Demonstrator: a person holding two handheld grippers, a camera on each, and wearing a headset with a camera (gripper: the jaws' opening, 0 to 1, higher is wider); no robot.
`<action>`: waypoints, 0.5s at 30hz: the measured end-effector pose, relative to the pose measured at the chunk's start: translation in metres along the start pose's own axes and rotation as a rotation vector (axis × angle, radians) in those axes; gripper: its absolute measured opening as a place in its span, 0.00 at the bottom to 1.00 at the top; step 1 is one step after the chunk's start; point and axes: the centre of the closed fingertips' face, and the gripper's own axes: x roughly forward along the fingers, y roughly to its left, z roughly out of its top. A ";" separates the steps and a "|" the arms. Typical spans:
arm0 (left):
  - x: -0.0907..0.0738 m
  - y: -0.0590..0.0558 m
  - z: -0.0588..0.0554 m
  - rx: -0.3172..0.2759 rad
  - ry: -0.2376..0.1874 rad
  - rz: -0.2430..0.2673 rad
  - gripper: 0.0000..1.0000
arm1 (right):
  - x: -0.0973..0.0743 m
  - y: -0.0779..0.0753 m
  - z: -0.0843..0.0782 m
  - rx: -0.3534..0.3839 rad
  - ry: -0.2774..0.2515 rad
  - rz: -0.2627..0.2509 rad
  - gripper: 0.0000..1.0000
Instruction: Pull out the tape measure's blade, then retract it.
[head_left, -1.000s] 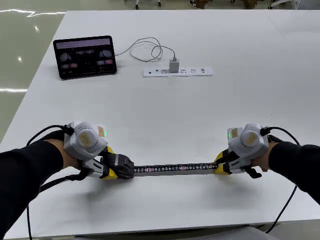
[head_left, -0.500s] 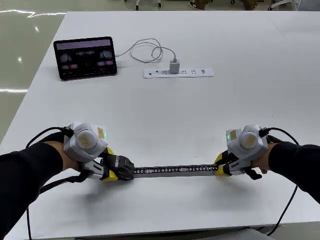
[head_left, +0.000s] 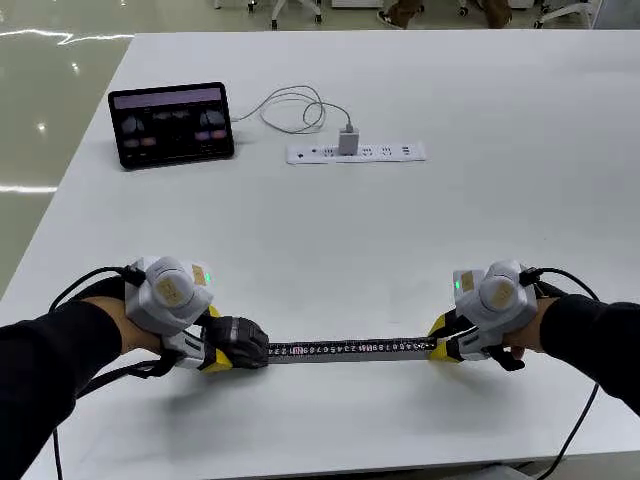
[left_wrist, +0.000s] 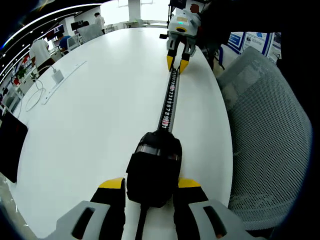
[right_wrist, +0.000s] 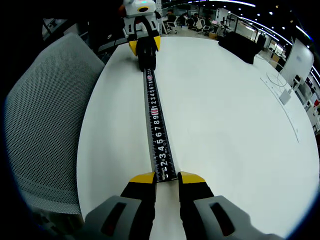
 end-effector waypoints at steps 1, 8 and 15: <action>-0.002 0.002 0.001 -0.029 -0.017 0.010 0.35 | -0.001 0.000 0.000 0.009 -0.002 -0.004 0.14; -0.018 0.020 -0.004 -0.249 -0.101 0.124 0.69 | -0.012 -0.016 0.012 0.060 -0.081 -0.126 0.30; -0.026 0.020 -0.005 -0.394 -0.195 0.156 0.93 | -0.026 -0.019 0.016 0.195 -0.166 -0.184 0.37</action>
